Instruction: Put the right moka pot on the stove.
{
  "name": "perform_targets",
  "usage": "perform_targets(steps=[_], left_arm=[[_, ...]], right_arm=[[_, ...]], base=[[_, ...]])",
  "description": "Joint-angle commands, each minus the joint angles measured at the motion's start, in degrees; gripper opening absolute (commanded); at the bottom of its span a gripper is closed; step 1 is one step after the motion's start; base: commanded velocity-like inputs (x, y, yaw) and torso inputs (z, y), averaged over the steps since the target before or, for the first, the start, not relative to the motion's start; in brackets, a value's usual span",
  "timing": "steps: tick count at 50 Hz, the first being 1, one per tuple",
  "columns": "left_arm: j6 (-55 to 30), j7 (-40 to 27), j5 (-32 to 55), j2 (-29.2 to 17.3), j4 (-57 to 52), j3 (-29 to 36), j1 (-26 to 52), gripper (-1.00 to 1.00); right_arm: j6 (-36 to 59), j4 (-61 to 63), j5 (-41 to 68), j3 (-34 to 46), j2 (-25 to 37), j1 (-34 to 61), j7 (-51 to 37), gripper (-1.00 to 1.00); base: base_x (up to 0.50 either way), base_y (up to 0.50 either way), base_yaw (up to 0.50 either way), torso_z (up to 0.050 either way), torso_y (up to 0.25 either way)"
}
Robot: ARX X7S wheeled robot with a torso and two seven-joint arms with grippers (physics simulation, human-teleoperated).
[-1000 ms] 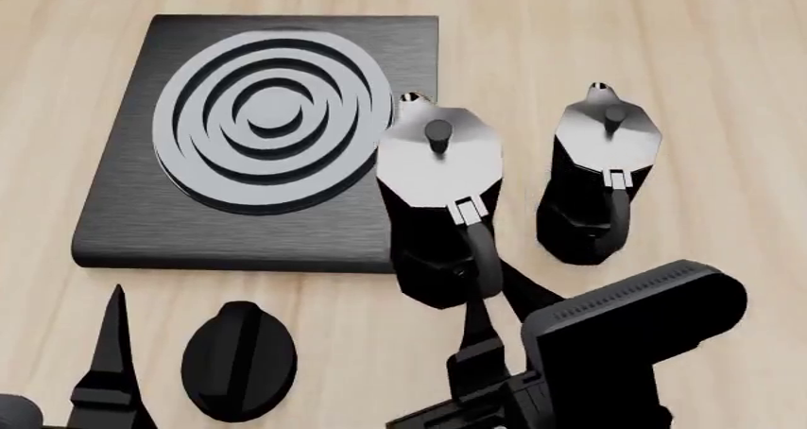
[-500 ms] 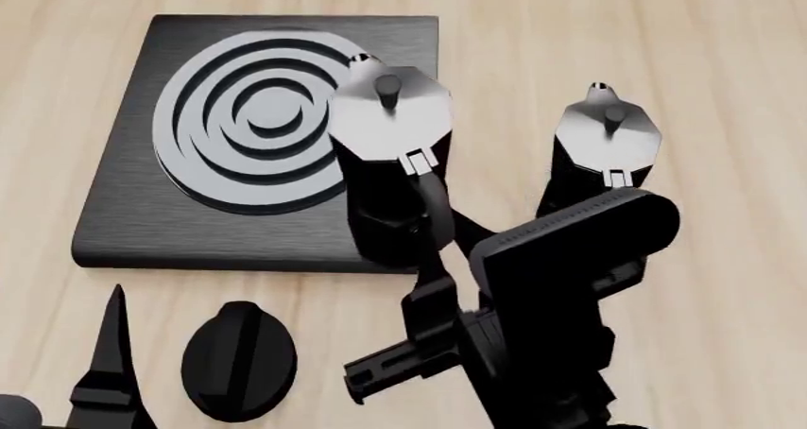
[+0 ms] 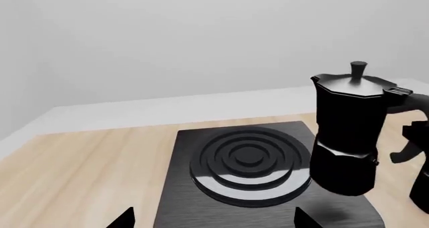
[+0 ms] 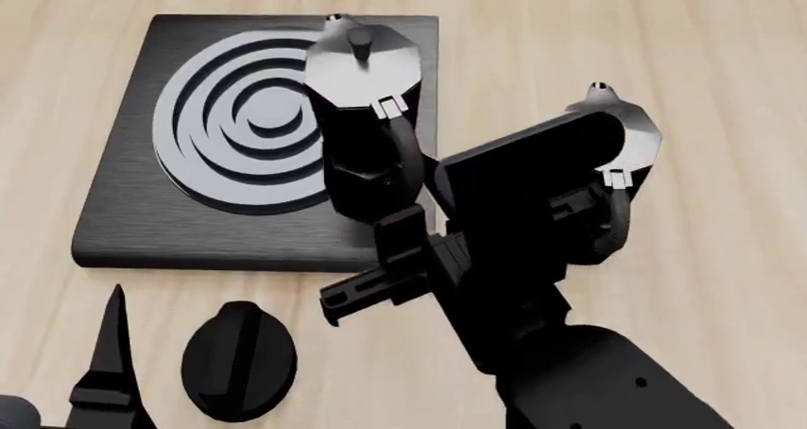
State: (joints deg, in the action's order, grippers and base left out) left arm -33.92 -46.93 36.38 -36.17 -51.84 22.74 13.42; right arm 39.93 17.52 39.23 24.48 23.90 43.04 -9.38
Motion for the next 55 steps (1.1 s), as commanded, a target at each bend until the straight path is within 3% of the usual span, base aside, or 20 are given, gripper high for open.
perform_targets(steps=[1, 55], left_arm=[[0.3, 0.0, 0.1, -0.1, 0.0, 0.1, 0.0, 1.00], [1.1, -0.5, 0.9, -0.7, 0.0, 0.2, 0.0, 1.00]], right_arm=[[-1.5, -6.5, -2.3, 0.8, -2.9, 4.9, 2.6, -1.00], [-10.3, -35.0, -8.8, 7.3, -14.8, 18.2, 9.4, -1.00]], base=[[0.00, 0.00, 0.00, 0.000, 0.000], [0.00, 0.00, 0.00, 0.000, 0.001]])
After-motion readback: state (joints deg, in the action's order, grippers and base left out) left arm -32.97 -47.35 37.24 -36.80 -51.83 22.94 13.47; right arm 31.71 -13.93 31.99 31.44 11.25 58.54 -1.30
